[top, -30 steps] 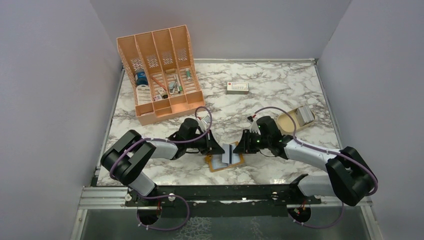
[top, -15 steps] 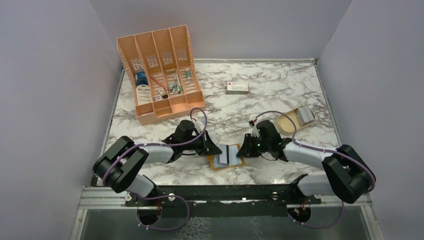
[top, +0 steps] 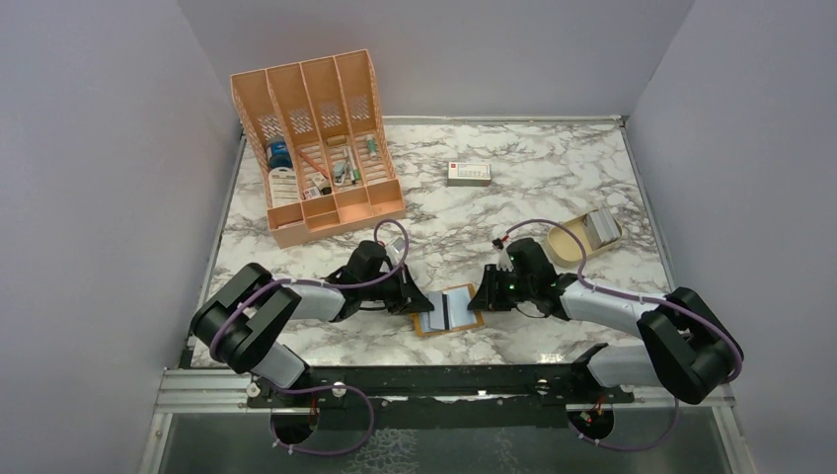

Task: Put the credit cards into the card holder
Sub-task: Insert the credit card into the card holder.

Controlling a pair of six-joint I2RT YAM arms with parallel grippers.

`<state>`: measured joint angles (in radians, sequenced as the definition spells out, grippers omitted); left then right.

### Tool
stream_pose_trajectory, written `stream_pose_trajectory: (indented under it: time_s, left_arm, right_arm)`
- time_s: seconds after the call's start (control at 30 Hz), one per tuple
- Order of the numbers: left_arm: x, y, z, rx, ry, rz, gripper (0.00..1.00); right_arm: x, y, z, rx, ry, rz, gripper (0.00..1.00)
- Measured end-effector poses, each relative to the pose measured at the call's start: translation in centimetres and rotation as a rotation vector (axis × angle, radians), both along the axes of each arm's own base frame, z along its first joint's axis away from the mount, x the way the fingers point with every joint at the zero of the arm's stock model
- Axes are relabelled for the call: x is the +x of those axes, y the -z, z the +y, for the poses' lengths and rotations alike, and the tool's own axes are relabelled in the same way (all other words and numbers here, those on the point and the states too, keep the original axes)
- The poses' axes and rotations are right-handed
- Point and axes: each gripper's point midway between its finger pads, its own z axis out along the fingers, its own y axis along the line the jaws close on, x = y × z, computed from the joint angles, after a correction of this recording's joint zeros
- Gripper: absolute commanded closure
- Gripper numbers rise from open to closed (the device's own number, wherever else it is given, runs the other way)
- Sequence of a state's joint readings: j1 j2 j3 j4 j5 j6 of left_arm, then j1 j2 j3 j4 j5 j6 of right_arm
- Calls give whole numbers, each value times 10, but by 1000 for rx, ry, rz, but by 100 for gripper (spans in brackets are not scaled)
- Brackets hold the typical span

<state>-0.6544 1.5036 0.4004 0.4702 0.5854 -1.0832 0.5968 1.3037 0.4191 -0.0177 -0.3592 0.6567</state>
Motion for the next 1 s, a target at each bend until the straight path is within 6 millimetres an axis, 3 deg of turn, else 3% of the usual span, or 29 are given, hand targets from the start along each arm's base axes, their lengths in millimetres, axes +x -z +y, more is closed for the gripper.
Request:
stream_pose_trajectory:
  time_s: [1.0]
  left_arm:
    - [-2,13,10,72,-74,91,100]
  right_arm:
    - [0,0,0,-1,2,-2,83]
